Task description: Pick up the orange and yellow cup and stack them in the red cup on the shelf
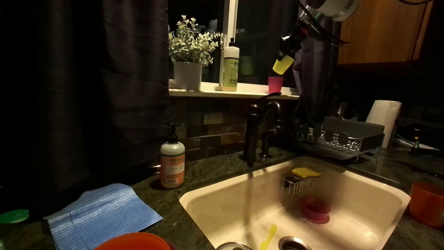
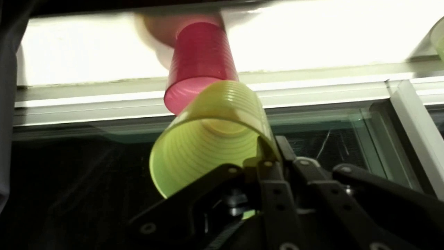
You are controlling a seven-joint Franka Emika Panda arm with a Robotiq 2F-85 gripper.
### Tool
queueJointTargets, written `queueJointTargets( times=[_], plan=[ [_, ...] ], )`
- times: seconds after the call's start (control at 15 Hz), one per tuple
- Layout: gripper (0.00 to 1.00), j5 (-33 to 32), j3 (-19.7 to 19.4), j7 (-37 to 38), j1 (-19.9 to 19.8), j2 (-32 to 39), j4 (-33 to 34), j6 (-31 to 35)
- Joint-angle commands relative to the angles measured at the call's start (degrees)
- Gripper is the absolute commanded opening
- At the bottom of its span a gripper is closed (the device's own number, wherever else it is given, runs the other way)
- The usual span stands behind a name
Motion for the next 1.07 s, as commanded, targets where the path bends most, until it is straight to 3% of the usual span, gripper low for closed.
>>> queueJointTargets(
  times=[0.0, 0.47, 1.0],
  plan=[
    [0.01, 2.68, 0.72, -3.87, -1.02, 3.16, 4.03, -0.98],
    [0.01, 1.79, 1.15, -4.13, -2.23, 6.82, 8.65, -2.96],
    [0.01, 0.92, 1.53, -3.28, -3.33, 9.48, 13.16, -9.85]
  ],
)
